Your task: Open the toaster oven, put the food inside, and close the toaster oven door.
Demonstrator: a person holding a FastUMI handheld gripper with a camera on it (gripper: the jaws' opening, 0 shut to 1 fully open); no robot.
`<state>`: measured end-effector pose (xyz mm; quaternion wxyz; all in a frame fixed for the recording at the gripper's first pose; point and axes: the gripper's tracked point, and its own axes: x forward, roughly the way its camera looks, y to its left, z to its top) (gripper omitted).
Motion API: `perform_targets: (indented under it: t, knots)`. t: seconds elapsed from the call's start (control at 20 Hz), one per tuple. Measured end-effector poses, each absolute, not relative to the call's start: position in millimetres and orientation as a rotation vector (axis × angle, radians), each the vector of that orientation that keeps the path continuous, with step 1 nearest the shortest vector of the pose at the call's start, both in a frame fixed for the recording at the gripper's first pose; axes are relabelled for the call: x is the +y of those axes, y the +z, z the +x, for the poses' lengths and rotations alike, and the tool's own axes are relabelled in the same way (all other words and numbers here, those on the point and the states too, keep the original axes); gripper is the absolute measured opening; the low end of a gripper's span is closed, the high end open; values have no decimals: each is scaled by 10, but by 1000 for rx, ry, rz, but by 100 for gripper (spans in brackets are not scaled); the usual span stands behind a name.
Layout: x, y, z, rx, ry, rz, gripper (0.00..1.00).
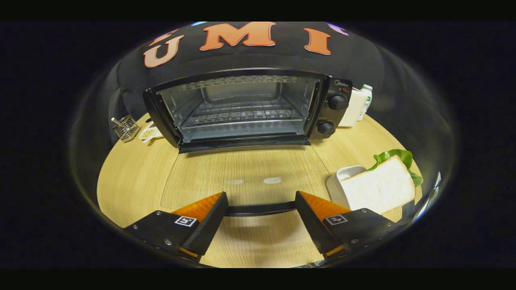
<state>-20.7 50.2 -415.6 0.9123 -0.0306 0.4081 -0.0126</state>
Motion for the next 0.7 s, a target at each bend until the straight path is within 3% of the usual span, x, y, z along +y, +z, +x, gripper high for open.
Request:
perform_targets:
  t: [0.4, 0.7]
  knots:
    - [501, -4155, -206, 833, -12, -65, 99]
    - [476, -3699, -176, 775, 34, -9, 99]
